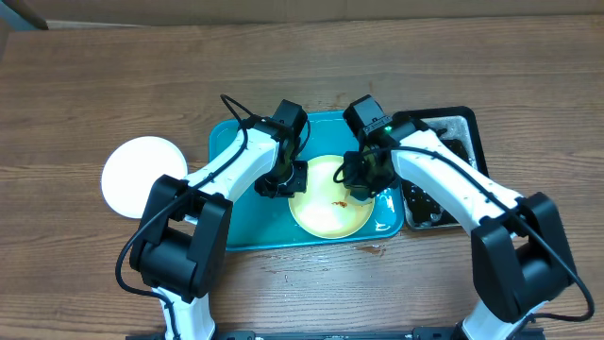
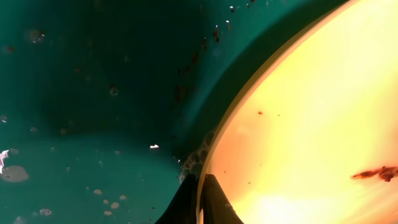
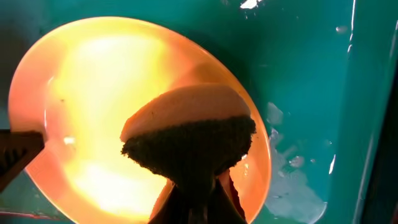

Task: Clean dirty plates on tray and stack at the side
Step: 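Scrub the yellow plate with the sponge while left gripper holds rim, then return the sponge with right gripper into the black tray, then lift the yellow plate with left gripper and carry it left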

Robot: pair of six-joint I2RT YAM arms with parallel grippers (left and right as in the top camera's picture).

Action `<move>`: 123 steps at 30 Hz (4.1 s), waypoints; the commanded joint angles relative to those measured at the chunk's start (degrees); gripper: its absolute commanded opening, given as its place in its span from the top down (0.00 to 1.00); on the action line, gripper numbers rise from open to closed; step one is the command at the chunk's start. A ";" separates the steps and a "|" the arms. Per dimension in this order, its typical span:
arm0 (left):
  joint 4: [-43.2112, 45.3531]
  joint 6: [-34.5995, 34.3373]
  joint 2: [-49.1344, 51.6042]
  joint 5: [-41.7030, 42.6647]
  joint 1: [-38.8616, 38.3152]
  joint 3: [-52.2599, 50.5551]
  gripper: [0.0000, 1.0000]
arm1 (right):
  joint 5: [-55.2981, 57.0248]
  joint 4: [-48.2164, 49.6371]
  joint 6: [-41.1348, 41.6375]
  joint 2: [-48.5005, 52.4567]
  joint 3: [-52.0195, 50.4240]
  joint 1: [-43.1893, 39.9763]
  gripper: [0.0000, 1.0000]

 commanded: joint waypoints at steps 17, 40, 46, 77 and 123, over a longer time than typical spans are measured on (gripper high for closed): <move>-0.13 0.61 0.35 -1.68 0.31 -0.63 0.96 | 2.38 24.57 -1.64 0.13 -15.06 9.81 0.96; -0.59 0.61 0.35 -1.66 0.31 -0.63 0.96 | 21.40 17.20 5.05 0.17 -14.80 3.17 0.96; -0.59 0.61 0.35 -1.68 0.31 -0.63 0.96 | 25.03 11.43 6.49 -1.46 -8.98 3.17 0.96; -2.60 -1.66 -0.22 -3.76 0.46 0.92 0.96 | 9.97 3.43 -10.23 -10.60 -7.58 -23.23 0.96; -36.22 -8.22 -5.27 -39.10 -0.31 26.58 0.96 | -8.85 1.66 -17.79 0.44 -2.47 -28.63 0.96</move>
